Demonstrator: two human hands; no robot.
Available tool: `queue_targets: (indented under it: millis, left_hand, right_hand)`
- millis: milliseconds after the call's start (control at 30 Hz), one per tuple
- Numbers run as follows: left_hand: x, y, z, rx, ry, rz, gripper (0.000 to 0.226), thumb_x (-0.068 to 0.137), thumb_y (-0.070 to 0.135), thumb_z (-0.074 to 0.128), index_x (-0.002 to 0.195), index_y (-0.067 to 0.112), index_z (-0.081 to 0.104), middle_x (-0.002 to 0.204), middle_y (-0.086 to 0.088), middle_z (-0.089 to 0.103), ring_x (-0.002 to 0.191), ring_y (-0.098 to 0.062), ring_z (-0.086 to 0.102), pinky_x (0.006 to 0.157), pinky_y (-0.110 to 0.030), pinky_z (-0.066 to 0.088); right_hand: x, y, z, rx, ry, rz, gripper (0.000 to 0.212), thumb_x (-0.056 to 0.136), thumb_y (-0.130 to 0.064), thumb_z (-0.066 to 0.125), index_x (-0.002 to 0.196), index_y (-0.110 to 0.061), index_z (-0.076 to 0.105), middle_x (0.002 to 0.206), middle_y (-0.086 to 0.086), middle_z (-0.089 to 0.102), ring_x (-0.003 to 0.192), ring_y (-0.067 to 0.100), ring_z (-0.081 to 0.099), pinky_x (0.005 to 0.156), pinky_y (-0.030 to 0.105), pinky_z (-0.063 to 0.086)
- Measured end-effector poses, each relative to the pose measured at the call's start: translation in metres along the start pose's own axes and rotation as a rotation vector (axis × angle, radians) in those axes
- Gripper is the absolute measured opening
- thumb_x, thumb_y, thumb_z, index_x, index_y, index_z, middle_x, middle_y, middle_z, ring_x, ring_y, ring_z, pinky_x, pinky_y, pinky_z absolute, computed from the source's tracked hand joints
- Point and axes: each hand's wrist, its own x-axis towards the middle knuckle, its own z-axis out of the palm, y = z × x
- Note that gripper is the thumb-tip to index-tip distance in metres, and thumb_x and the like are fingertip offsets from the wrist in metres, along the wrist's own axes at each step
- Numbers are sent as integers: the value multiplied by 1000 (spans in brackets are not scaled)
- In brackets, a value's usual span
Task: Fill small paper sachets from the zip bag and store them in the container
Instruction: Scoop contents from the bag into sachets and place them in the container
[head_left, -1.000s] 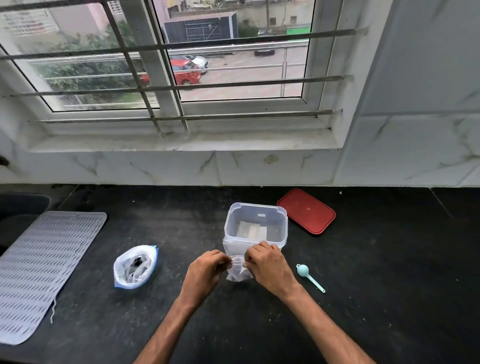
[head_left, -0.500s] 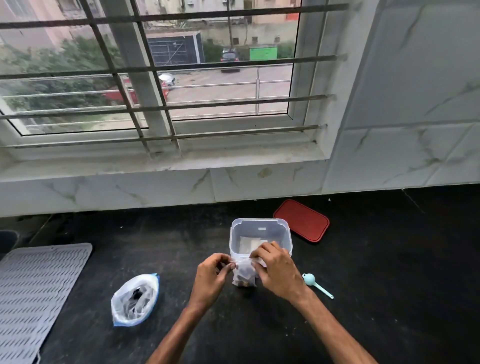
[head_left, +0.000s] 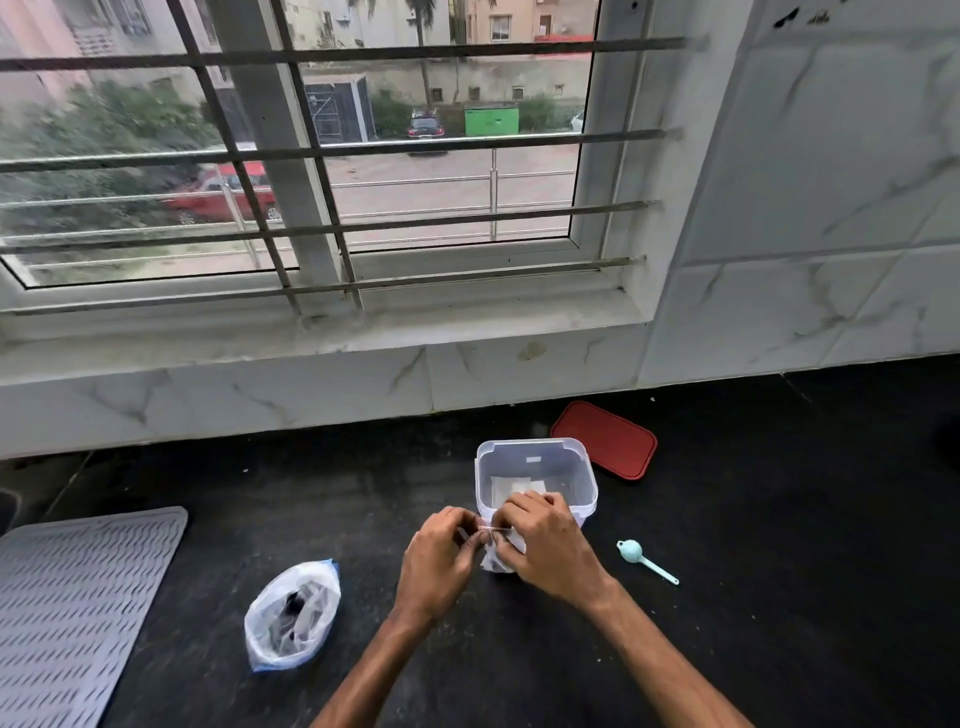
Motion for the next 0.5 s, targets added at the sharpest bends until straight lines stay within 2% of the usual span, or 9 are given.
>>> queue_targets:
  millis: [133, 200, 233, 333, 433, 500]
  left_hand:
    - [-2, -5, -3, -357, -96, -23, 7, 89, 23, 69, 97, 23, 68, 93, 10, 71, 84, -9, 67, 70, -25, 54]
    - [-4, -10, -3, -373, -139, -6, 2, 89, 23, 70, 89, 22, 71, 86, 8, 73, 79, -10, 68, 70, -31, 56]
    - [-6, -10, -2, -350, -142, -7, 7, 87, 24, 72, 81, 23, 70, 79, 8, 72, 73, -9, 66, 68, -33, 55]
    - [-12, -12, 7, -307, -124, -36, 20, 81, 24, 77, 69, 26, 62, 68, 9, 69, 61, -5, 61, 61, -29, 52]
    - [-18, -10, 14, -337, -103, -72, 19, 81, 21, 77, 71, 22, 61, 69, 3, 69, 63, -14, 63, 60, -29, 53]
    - [-21, -9, 16, -383, -78, -65, 12, 83, 19, 76, 80, 22, 65, 74, 4, 70, 67, -12, 65, 61, -27, 54]
  right_hand:
    - [1, -1, -1, 145, -5, 64, 13, 86, -38, 58, 89, -27, 64, 90, -16, 64, 86, 5, 55, 81, 29, 43]
    - [1, -1, -3, 232, 4, 75, 6, 85, -28, 66, 87, -22, 66, 86, -12, 64, 82, 5, 53, 76, 25, 43]
    - [1, -1, -4, 254, 20, 82, 3, 84, -21, 69, 84, -19, 66, 84, -9, 64, 81, 6, 52, 73, 25, 44]
    - [-1, -1, -4, 206, 73, 83, 9, 81, -9, 71, 77, -15, 65, 79, -4, 64, 79, 13, 54, 68, 28, 47]
    - [-3, 0, -3, 166, 77, 68, 8, 80, -12, 72, 77, -16, 66, 78, -3, 65, 77, 15, 56, 67, 29, 48]
    - [-6, 1, -3, 164, 46, 49, 7, 79, -14, 74, 80, -16, 68, 80, -2, 65, 78, 14, 58, 67, 28, 49]
